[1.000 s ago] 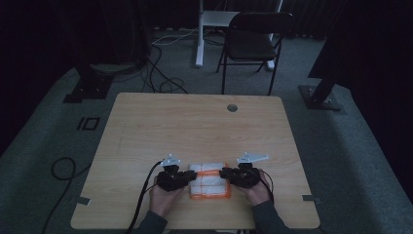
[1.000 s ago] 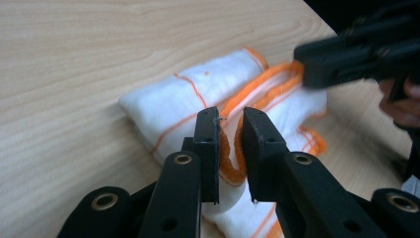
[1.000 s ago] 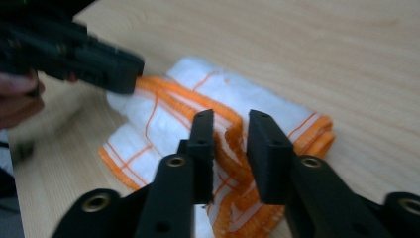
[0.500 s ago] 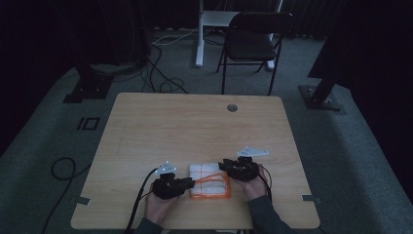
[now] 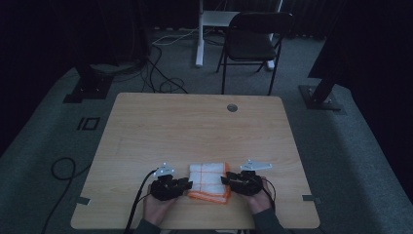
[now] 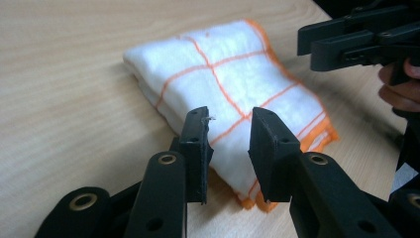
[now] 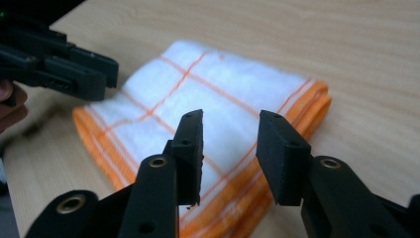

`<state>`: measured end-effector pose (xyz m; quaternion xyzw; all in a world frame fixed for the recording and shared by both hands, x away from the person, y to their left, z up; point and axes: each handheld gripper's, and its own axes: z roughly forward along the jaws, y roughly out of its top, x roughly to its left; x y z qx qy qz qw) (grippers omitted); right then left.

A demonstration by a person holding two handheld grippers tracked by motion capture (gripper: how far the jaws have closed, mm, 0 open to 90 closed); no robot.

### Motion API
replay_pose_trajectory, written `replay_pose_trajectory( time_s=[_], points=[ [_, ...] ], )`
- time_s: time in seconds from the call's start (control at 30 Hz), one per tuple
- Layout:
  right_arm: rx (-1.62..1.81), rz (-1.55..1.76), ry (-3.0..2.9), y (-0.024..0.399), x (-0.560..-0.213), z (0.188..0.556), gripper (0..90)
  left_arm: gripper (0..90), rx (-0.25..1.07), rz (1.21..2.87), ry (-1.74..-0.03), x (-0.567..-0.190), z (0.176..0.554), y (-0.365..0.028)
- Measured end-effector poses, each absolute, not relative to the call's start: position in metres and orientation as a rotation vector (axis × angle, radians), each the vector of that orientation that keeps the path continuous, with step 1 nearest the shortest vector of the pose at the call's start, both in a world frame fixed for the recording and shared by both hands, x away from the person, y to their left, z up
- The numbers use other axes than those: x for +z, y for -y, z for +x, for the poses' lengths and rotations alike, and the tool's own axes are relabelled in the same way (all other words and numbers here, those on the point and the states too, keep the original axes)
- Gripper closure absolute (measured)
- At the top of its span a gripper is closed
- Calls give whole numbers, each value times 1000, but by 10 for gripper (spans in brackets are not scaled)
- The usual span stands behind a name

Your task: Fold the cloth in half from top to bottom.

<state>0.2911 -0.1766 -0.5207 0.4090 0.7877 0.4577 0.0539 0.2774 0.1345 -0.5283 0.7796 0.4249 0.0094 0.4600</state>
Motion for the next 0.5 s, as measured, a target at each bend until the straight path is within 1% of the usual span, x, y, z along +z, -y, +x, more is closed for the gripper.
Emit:
replay_pose_trajectory(
  time_s=[0.1,0.2,0.4,0.5],
  points=[
    [1333,1226,-2407,175,-525,285,586,693,20,1927,-1044,-531,275,-134],
    [1252,1205,-2424,172,-530,282,574,692,28,1942,-1040,-533,274,-133],
    [1126,1151,-2453,169,-536,280,572,651,28,1942,-1033,-537,274,-137],
    [1122,1152,-2459,171,-535,281,572,634,61,1940,-1033,-534,275,-141]
  ],
)
